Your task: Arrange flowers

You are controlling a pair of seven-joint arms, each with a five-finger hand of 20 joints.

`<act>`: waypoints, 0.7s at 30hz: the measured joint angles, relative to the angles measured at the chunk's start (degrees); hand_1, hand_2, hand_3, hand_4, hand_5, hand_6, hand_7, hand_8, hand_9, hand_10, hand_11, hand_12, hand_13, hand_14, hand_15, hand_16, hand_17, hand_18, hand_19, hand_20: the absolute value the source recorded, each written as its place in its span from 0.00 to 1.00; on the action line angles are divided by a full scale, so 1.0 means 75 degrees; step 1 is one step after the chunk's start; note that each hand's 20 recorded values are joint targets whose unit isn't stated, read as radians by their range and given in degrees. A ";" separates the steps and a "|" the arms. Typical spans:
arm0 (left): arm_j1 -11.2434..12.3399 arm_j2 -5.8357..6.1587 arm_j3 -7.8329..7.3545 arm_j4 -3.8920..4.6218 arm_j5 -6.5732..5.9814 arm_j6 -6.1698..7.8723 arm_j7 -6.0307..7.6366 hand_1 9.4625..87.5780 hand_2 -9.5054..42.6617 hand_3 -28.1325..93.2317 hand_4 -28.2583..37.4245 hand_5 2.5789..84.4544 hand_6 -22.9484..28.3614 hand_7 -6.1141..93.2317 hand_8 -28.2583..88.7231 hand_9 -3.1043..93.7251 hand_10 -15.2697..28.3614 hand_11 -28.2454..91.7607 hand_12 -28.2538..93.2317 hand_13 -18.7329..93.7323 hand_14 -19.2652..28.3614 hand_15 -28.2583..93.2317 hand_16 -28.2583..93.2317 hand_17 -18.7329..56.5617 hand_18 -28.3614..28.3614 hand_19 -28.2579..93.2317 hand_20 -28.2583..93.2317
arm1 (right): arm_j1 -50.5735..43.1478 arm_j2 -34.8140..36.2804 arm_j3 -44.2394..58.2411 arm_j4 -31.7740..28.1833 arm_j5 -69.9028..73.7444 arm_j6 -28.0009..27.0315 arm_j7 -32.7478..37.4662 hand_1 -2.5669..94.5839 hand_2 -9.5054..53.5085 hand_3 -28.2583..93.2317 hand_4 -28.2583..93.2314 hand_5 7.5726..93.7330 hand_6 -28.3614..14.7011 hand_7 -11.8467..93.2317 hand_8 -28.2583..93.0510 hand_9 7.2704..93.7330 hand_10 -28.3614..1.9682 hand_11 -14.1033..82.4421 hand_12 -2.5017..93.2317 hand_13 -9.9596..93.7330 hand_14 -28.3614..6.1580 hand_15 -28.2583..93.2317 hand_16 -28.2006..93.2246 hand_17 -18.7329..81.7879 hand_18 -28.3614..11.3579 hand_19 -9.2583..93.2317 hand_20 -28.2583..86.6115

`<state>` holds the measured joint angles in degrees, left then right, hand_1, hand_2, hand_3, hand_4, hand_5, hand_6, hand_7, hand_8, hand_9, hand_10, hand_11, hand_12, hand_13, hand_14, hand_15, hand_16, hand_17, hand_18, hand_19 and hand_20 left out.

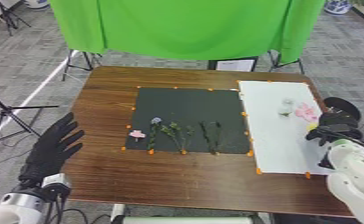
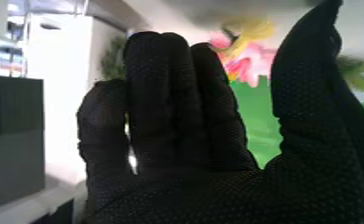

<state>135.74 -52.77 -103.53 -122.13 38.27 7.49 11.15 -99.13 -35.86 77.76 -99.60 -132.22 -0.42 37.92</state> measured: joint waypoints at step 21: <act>-0.0001 -0.0028 0.0015 -0.0001 0.0003 0.0000 -0.0010 0.21 0.16 0.80 0.05 0.25 0.50 0.24 0.16 0.21 0.59 0.35 0.40 0.29 0.68 0.43 0.27 0.06 0.88 0.52 0.32 | 0.0998 -0.0022 -0.0855 0.0719 0.0431 0.0290 0.0089 0.55 0.01 0.91 0.00 0.67 0.70 0.59 0.26 0.88 0.77 0.33 0.54 0.79 0.70 0.75 0.54 0.52 0.22 0.92 0.71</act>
<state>135.73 -52.98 -103.42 -122.14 38.29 7.49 11.07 -91.64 -36.02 71.35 -94.21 -128.99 1.76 38.59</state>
